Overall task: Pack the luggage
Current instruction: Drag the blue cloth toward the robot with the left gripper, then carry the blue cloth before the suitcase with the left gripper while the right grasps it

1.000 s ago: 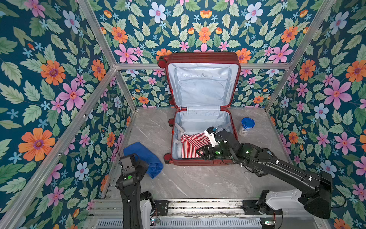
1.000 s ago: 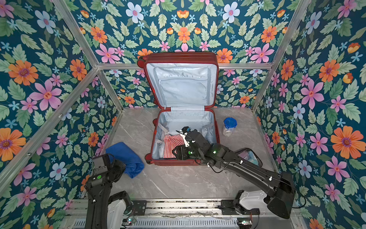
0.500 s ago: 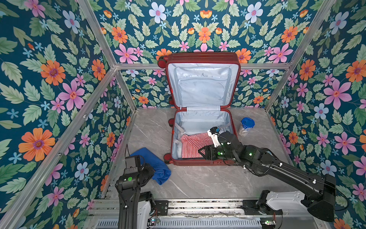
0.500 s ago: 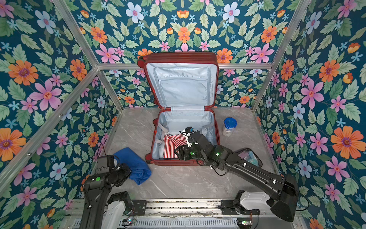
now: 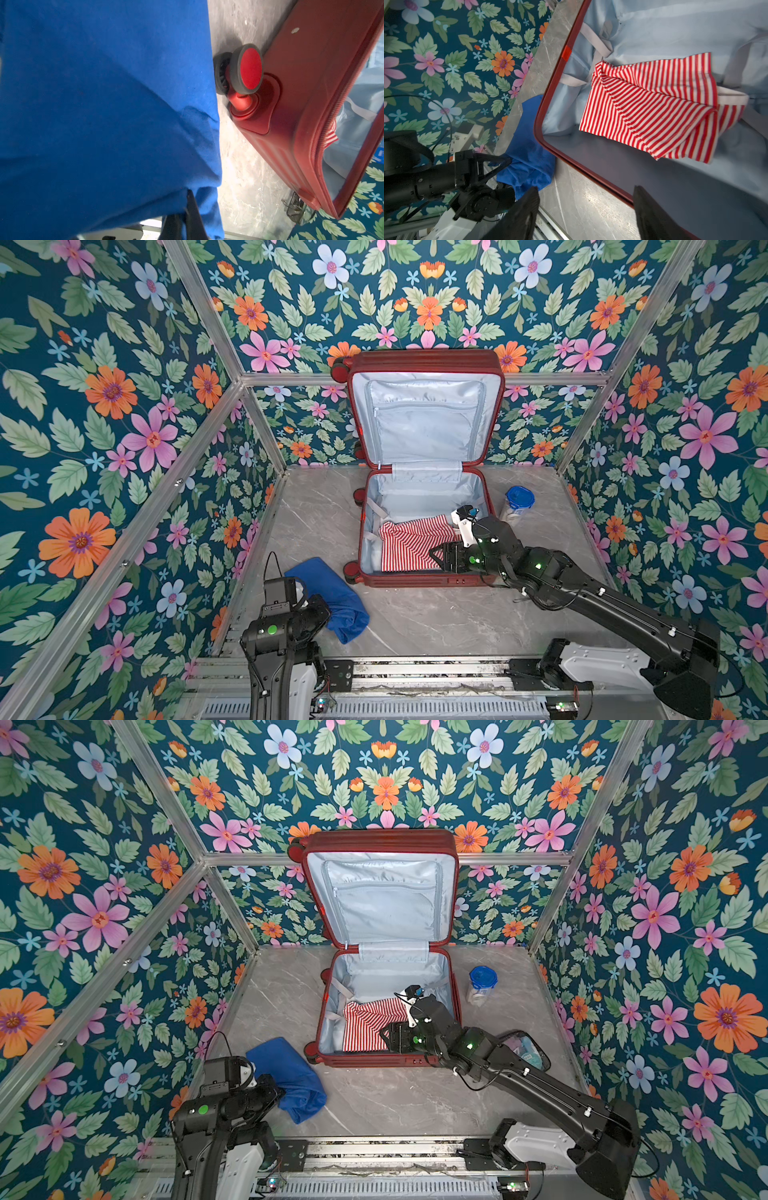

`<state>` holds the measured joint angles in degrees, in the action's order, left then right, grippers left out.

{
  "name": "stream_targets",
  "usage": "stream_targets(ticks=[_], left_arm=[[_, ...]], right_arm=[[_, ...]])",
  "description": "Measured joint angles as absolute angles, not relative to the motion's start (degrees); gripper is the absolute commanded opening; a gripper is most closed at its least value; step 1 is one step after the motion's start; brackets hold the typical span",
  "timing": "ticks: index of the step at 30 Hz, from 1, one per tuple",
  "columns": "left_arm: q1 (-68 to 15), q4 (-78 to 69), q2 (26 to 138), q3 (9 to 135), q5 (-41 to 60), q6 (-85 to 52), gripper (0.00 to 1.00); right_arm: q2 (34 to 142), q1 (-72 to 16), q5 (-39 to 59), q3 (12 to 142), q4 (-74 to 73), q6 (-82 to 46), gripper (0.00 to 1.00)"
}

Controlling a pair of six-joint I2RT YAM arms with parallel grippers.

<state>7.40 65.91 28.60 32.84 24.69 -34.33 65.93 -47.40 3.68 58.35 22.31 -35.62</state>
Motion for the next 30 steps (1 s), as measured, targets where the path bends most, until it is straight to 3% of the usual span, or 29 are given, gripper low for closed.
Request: stream_targets(ticks=[11, 16, 23, 30], left_arm=[[3.1, 62.6, 34.9, 33.4, 21.7, -34.7, 0.00], [-4.0, 59.9, 34.9, 30.3, 19.0, -38.9, 0.00], [-25.9, 52.7, 39.0, 29.4, 10.9, -51.2, 0.00], [-53.5, 44.6, 52.1, 33.0, -0.1, -66.1, 0.00]], right_arm=[[65.5, -45.3, 4.9, 58.3, 22.3, -35.8, 0.73], [66.6, -45.3, 4.9, 58.8, 22.2, -35.6, 0.73], [69.3, -45.3, 6.1, 59.4, 21.7, -35.6, 0.74], [68.2, -45.3, 7.4, 58.5, 22.1, -36.2, 0.76]])
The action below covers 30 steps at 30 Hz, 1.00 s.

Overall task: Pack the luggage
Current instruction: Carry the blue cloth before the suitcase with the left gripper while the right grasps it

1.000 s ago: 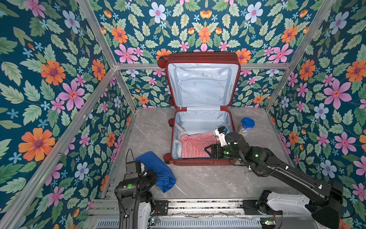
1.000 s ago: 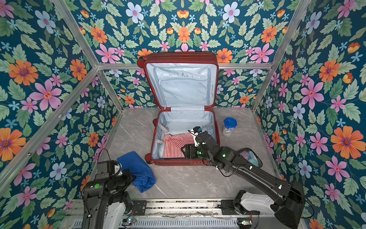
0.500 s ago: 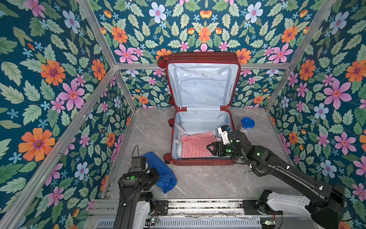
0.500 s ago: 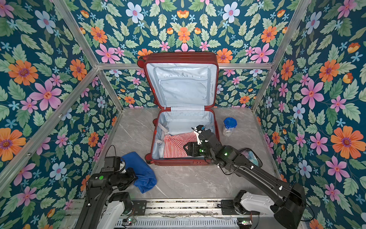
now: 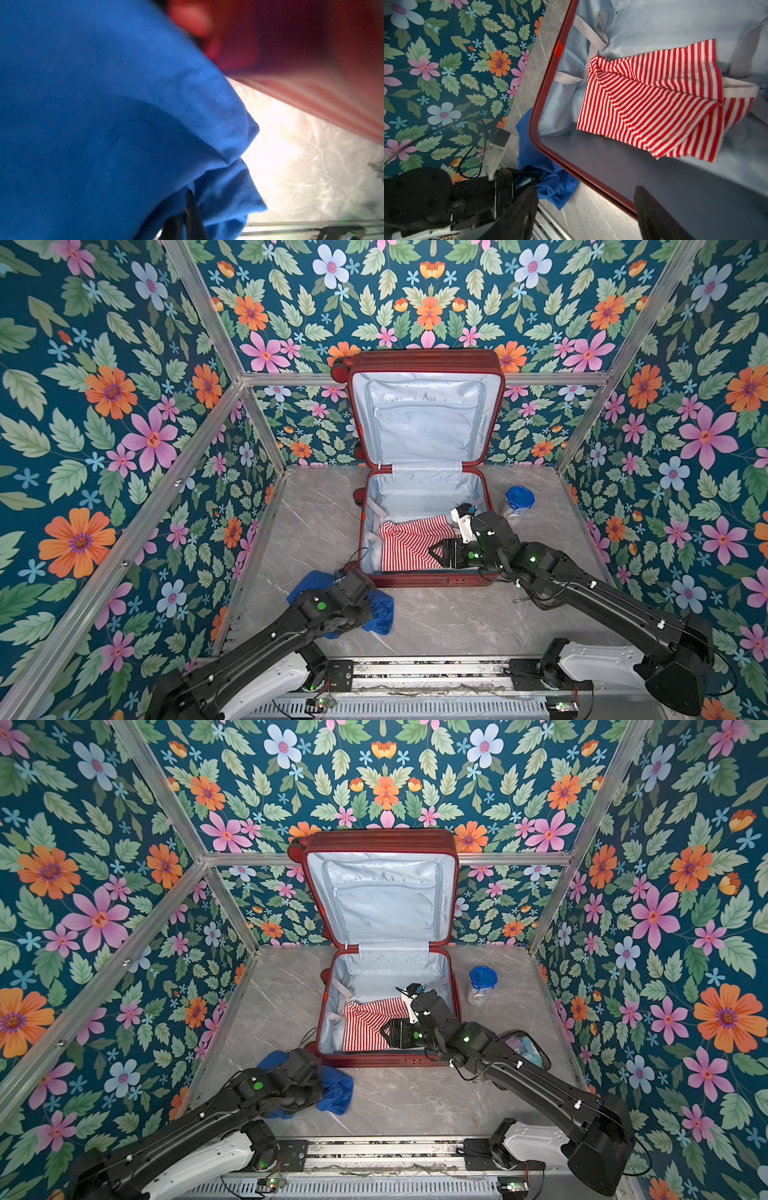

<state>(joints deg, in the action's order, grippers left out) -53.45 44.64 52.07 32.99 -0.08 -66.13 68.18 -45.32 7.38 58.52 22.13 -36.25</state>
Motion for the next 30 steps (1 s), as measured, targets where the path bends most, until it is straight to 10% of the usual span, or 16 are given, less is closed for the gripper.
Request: stream_targets(ticks=[13, 17, 21, 22, 30], left_arm=[[-73.9, 26.6, 78.4, 46.2, -5.9, -74.8, 0.00], [-76.1, 21.1, 84.7, 51.0, -5.8, -72.8, 0.46], [-78.1, 16.3, 89.7, 56.8, -4.6, -69.7, 0.71], [-78.5, 15.4, 90.4, 57.9, -4.3, -68.4, 0.99], [-79.8, 15.8, 86.1, 58.7, -4.6, -62.4, 1.00]], right_arm=[[55.0, -34.1, 9.0, 50.8, 30.7, -38.8, 0.81], [50.2, -24.7, 13.1, 48.1, 33.9, -38.9, 0.83], [48.4, -19.3, 17.4, 47.4, 37.1, -38.7, 0.84], [48.1, -19.0, 18.1, 47.4, 37.7, -38.6, 0.84], [44.2, -18.6, 20.3, 47.5, 43.1, -38.3, 0.85]])
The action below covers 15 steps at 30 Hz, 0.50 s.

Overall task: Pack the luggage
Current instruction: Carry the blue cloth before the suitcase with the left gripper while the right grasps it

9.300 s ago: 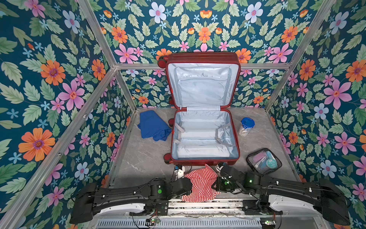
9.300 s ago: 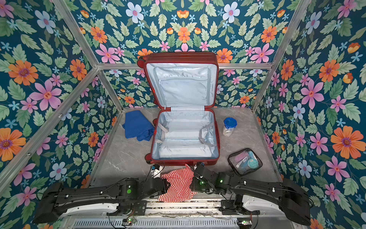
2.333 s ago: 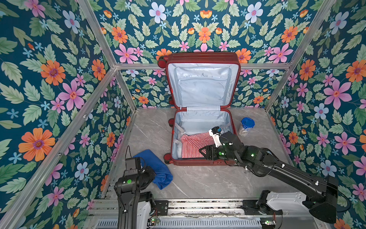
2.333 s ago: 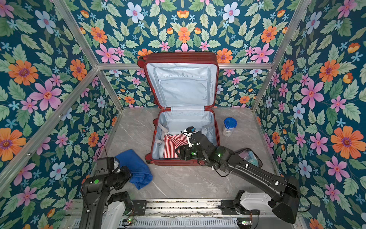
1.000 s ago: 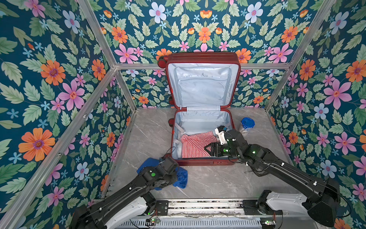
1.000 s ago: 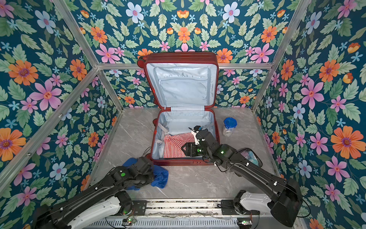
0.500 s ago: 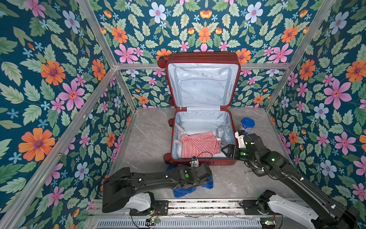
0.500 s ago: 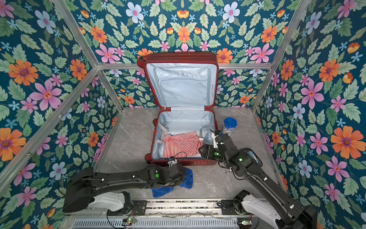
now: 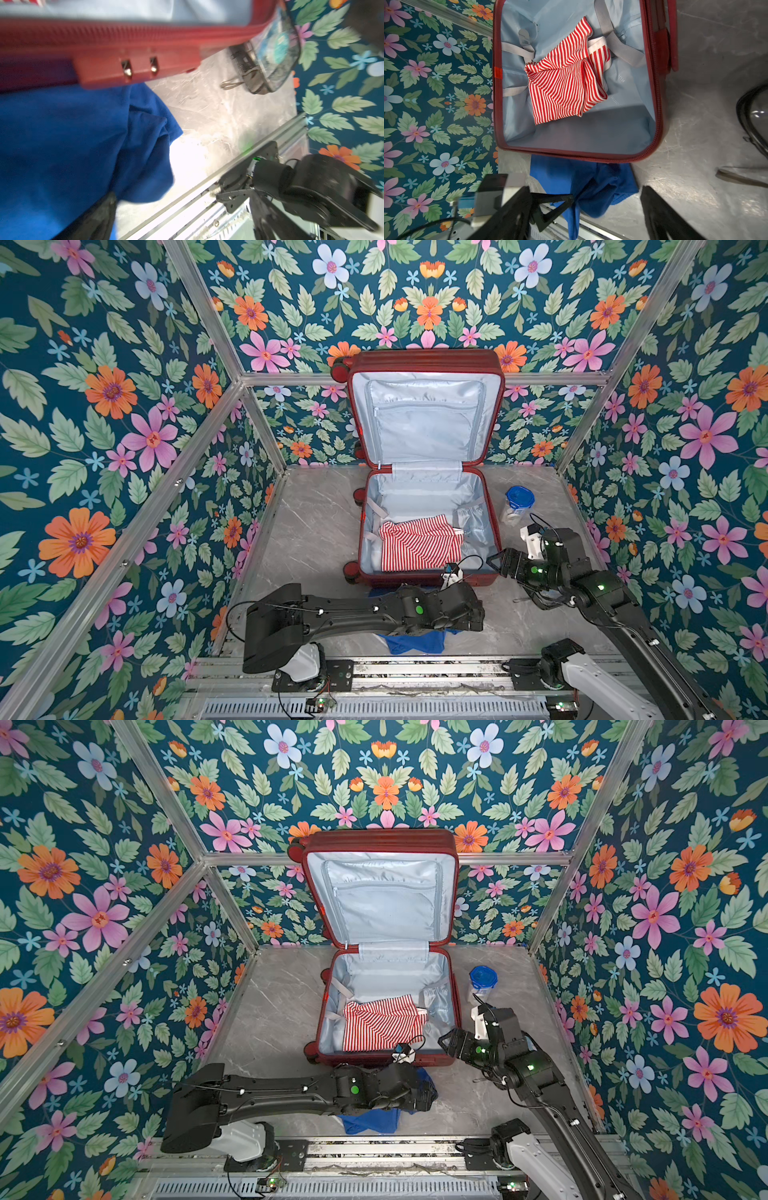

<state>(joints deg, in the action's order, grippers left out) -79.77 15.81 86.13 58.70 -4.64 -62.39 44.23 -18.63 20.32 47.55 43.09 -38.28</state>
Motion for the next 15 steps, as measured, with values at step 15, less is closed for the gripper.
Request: stream_targets(ticks=[15], left_arm=[[-67.0, 26.5, 59.5, 38.2, -12.7, -61.5, 1.00]], right_arm=[[41.3, -32.4, 22.1, 36.5, 42.8, -44.8, 0.84]])
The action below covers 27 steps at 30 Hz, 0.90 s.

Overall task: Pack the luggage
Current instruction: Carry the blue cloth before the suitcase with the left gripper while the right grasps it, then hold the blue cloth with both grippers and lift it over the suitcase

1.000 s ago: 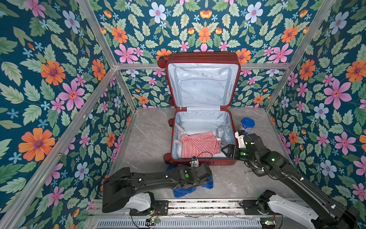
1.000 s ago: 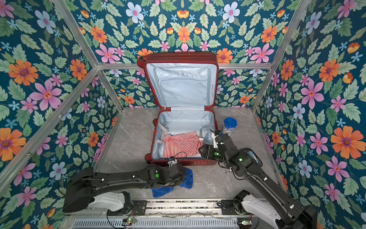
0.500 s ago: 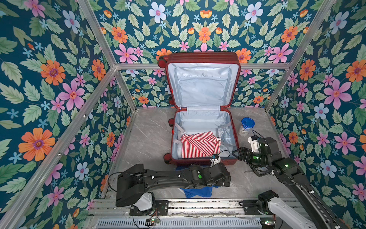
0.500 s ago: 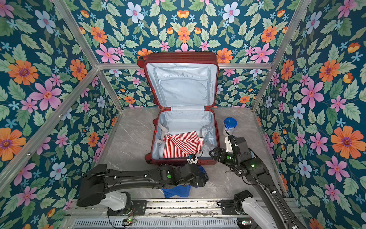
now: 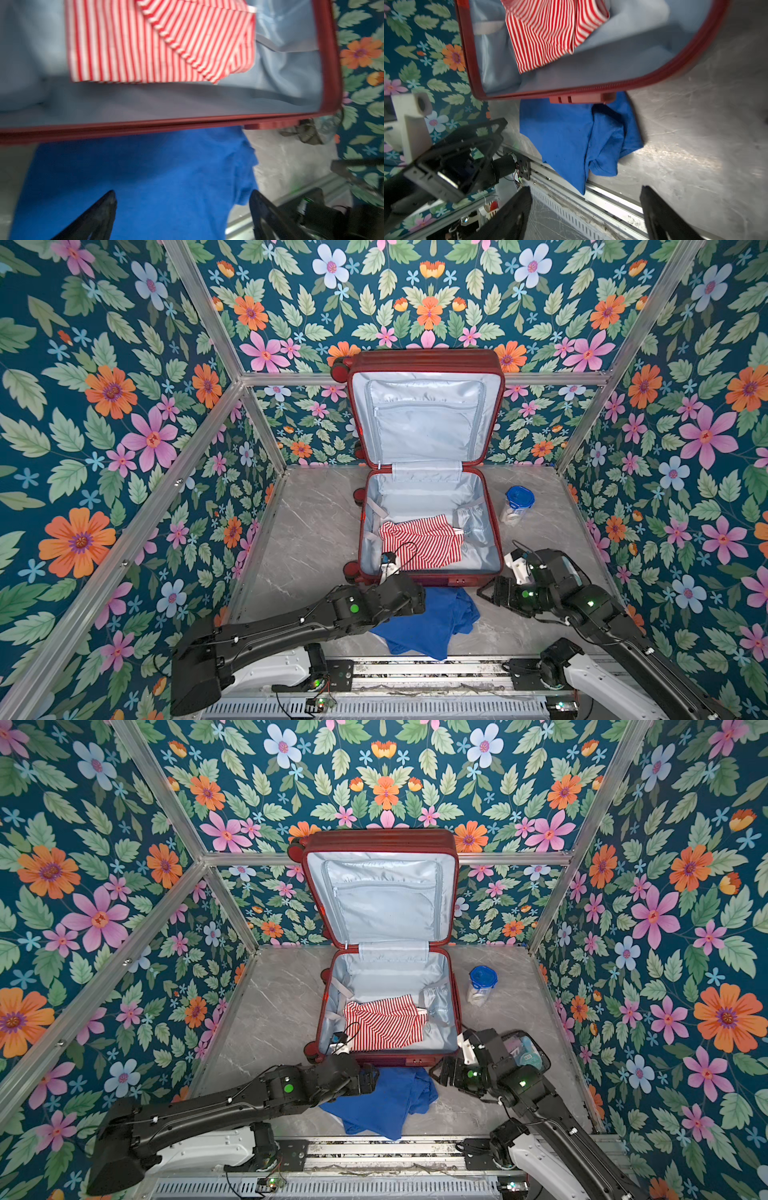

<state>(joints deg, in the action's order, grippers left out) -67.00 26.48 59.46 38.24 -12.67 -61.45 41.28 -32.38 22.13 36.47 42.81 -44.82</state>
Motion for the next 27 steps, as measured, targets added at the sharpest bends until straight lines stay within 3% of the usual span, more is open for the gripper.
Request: stream_targets(ticks=[7, 17, 27], left_arm=[[-62.5, 26.5, 53.5, 27.1, -12.3, -63.1, 1.00], [-61.9, 14.6, 55.9, 20.1, -13.8, -62.9, 0.99], [-62.3, 3.9, 59.7, 17.9, -14.0, -62.7, 0.79]], right_arm=[[46.8, -43.3, 16.5, 29.8, 34.3, -50.8, 0.84], [52.7, -46.5, 13.0, 24.8, 22.4, -51.6, 0.84], [55.3, -50.9, 10.4, 22.4, 15.3, -53.5, 0.80]])
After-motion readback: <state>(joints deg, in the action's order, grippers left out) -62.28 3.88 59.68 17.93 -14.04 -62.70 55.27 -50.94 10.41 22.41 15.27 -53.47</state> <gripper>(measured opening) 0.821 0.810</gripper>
